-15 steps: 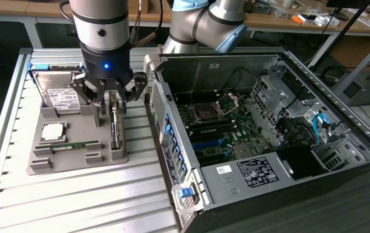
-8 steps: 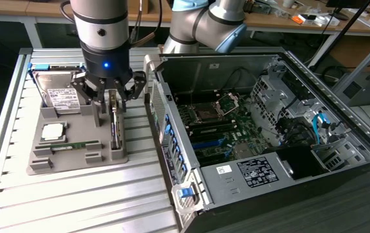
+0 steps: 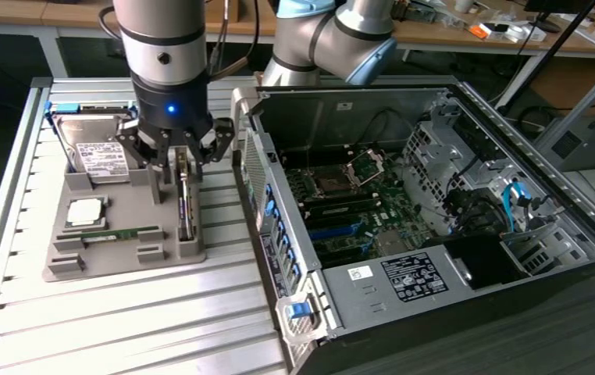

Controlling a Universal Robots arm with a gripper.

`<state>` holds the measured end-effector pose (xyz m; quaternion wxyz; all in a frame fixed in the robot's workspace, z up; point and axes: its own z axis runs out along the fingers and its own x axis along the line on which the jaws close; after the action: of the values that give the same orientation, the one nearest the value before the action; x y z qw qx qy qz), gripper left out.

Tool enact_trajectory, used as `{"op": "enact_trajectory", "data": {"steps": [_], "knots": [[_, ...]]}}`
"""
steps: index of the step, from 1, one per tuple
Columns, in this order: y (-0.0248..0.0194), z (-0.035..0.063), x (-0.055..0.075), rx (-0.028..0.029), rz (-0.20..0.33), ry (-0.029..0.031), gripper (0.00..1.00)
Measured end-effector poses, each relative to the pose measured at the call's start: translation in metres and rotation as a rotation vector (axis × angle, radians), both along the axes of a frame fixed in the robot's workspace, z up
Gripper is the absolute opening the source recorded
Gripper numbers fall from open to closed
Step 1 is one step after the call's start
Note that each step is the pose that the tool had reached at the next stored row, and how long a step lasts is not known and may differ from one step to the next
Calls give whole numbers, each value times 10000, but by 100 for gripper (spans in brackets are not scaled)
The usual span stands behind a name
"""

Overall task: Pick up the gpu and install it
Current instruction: 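Pick up the gpu and move the gpu toward the slot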

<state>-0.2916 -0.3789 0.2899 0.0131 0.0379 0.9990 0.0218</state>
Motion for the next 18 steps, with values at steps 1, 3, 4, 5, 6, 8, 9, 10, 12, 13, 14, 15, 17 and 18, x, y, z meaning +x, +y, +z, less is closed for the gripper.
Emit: {"op": "enact_trajectory", "data": {"steps": [1, 3, 4, 5, 6, 8, 9, 10, 12, 13, 14, 15, 17, 18], "knots": [[4, -8, 0, 0, 0, 0, 48], [11, -23, 0, 0, 0, 0, 48], [15, -32, 0, 0, 0, -1, 48], [18, -41, -1, 1, 0, -1, 48], [23, -49, -2, 0, -1, 0, 48], [31, -66, -2, -1, 0, 1, 48], [35, -76, -2, 0, 0, 0, 48], [37, -85, -2, 0, 0, 0, 48], [43, -118, -2, 0, 1, 1, 48], [45, -133, -2, 0, 0, -1, 48], [47, -146, -2, 0, 0, 0, 48], [50, -159, -2, 0, -1, -1, 48], [58, -182, -2, 0, -1, 0, 48], [65, -191, -2, -1, 0, 1, 48]]}}
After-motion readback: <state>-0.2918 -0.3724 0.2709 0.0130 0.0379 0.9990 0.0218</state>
